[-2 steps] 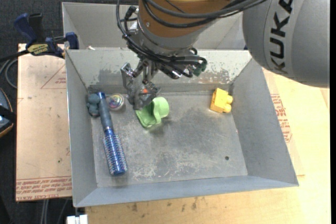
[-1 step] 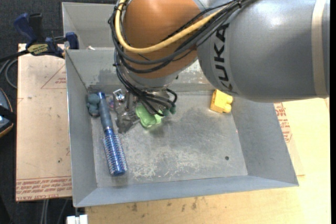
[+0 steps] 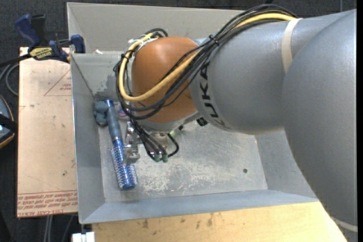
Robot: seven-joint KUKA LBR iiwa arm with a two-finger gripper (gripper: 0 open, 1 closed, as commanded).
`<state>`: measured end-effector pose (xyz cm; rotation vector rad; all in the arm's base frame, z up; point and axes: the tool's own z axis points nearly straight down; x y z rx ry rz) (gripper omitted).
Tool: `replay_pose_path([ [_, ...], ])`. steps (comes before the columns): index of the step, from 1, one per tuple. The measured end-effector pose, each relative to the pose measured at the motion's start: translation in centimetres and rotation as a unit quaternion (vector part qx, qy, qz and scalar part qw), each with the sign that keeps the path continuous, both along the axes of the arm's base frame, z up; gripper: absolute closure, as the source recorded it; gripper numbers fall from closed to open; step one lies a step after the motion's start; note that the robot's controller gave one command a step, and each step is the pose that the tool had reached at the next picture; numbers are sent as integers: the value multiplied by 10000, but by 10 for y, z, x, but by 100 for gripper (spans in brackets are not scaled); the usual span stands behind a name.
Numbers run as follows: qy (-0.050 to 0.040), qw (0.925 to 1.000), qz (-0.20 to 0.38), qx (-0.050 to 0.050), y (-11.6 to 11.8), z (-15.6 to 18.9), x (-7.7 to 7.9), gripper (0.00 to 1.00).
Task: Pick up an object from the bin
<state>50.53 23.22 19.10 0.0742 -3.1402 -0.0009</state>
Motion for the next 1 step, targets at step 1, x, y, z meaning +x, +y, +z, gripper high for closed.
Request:
replay_pose_path([
  [1, 5, 9995, -314, 7, -11, -71, -17, 100],
])
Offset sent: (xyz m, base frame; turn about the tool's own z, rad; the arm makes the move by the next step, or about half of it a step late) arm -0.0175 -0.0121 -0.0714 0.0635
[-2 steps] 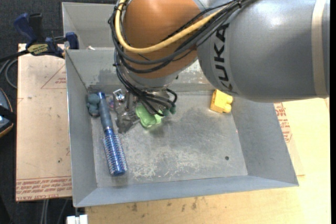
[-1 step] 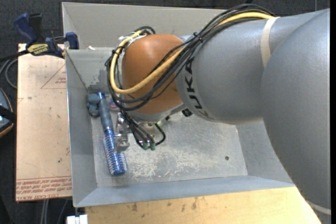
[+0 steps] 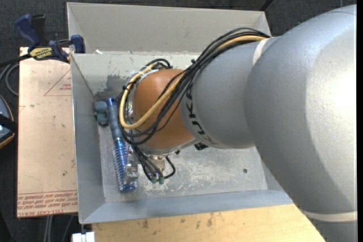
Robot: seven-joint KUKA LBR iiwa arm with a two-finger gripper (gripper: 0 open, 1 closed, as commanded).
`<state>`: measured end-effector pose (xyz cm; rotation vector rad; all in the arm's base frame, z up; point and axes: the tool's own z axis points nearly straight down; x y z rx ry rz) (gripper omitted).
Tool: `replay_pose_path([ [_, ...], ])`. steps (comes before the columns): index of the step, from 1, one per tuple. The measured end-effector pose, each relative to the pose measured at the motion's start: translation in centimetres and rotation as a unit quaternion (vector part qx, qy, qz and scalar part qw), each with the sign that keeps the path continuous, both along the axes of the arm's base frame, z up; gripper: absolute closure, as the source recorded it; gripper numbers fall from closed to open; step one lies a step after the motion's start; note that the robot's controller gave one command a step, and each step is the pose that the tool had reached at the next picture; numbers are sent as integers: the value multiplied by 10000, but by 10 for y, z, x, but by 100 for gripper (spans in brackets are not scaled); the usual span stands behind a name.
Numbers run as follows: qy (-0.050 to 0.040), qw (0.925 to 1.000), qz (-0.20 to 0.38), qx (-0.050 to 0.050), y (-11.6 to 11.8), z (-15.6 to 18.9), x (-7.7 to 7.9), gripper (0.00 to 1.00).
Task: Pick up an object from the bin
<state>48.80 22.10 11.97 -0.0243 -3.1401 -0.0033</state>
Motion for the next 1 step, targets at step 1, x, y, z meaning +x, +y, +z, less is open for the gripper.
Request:
replay_pose_path([
  [1, -53, 10000, -39, 11, -4, 98, 8, 100],
])
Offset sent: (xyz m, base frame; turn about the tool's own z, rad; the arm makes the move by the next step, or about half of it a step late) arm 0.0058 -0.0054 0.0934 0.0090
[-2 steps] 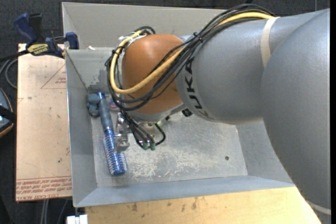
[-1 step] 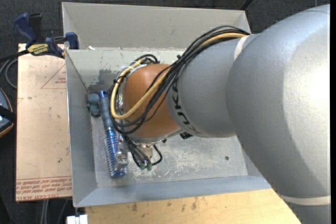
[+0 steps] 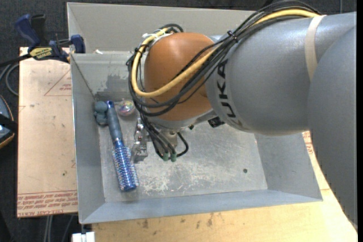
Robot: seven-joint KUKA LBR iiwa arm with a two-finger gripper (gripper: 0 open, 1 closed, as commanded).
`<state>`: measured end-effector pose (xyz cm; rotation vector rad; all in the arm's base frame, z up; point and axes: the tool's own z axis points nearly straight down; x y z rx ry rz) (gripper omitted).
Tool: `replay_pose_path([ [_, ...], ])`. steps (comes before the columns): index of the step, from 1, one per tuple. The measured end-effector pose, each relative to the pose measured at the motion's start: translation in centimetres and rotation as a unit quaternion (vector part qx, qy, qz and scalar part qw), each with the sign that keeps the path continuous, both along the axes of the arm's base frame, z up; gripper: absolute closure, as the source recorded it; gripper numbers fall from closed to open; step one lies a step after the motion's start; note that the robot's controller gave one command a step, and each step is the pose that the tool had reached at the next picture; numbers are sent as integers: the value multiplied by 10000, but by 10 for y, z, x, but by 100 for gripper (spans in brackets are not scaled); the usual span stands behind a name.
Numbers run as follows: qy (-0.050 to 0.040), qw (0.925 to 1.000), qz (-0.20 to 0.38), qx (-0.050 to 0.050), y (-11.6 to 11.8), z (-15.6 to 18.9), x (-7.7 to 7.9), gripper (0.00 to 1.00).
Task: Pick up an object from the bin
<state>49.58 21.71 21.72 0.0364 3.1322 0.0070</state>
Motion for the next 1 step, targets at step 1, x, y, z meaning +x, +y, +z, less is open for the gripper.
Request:
replay_pose_path([
  [1, 39, 10000, 3, -17, -1, -4, -2, 0],
])
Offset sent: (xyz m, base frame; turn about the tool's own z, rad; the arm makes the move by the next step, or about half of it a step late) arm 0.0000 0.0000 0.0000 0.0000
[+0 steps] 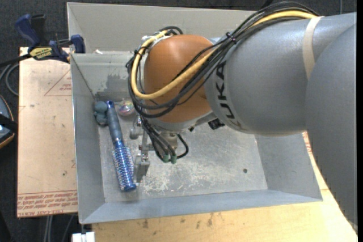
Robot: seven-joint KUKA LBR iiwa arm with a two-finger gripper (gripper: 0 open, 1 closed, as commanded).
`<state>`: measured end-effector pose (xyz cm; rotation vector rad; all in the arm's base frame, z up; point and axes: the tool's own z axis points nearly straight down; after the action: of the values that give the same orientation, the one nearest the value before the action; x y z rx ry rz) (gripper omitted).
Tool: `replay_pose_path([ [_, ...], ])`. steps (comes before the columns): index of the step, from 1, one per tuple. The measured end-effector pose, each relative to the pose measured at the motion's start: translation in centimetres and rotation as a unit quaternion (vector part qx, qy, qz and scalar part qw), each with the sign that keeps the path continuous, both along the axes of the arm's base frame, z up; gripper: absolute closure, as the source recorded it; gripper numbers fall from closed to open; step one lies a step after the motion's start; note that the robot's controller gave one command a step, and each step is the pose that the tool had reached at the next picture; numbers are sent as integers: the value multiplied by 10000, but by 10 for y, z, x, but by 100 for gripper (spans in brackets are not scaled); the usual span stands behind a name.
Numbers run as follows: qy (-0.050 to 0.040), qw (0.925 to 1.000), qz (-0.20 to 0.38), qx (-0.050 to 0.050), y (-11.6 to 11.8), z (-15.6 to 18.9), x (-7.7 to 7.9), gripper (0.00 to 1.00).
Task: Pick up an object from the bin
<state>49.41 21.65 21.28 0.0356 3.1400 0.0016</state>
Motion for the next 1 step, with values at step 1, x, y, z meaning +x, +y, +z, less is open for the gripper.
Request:
replay_pose_path([
  [1, -25, 9944, -1056, 24, 30, -115, 44, 0],
])
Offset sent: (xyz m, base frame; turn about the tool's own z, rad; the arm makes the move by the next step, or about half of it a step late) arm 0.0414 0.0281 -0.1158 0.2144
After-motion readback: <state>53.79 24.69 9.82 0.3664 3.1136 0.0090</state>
